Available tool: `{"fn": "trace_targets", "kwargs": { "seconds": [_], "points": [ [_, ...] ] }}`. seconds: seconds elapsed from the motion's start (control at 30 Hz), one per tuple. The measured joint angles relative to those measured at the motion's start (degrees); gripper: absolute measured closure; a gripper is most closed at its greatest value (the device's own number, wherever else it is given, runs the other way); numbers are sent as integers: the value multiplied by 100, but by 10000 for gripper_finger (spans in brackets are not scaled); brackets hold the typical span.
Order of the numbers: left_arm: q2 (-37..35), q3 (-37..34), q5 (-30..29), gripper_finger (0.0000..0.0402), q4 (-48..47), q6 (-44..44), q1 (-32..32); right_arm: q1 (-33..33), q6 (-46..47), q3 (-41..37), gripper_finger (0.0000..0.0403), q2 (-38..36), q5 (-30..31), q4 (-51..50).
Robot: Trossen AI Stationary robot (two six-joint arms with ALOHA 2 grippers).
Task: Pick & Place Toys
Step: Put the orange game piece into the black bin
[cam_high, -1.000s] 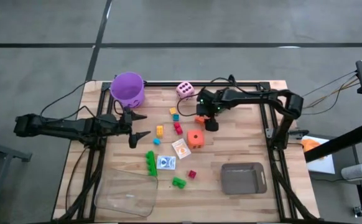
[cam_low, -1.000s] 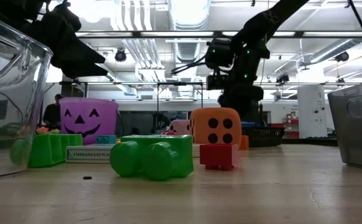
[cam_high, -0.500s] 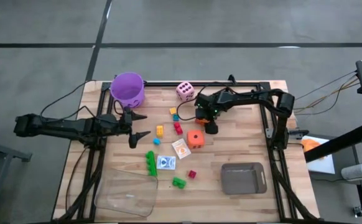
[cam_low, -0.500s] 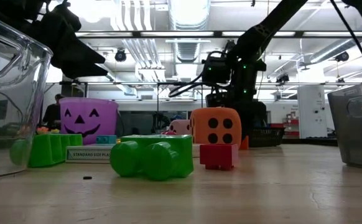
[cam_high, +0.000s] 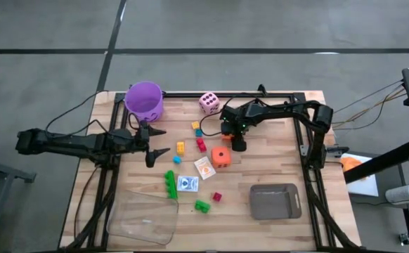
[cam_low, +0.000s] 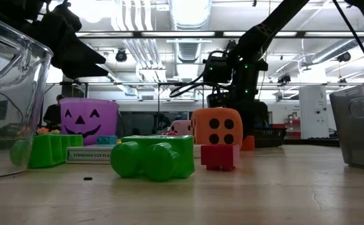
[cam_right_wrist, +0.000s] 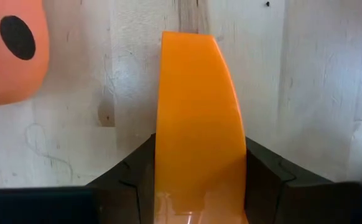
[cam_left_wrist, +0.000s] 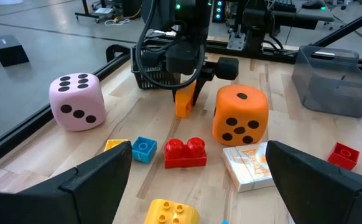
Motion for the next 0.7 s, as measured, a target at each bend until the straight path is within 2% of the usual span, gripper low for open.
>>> {"fn": "trace_targets", "kwargs": {
  "seconds": [0.3,0.5,0.6,0.7],
  "points": [
    [0,-1,-2,31,0,0,2,2,14,251,242,-239,-16,-70],
    [-2,-2,-2,31,-2,2,0,0,-91,567,242,-661,-93,-146],
    [2,-4,-9,31,0,73,0,-7,-140,680,242,-934,-411,-31],
    [4,-7,-25,31,-2,98,0,-19,-144,681,242,-1225,-1136,428]
  ]
}}
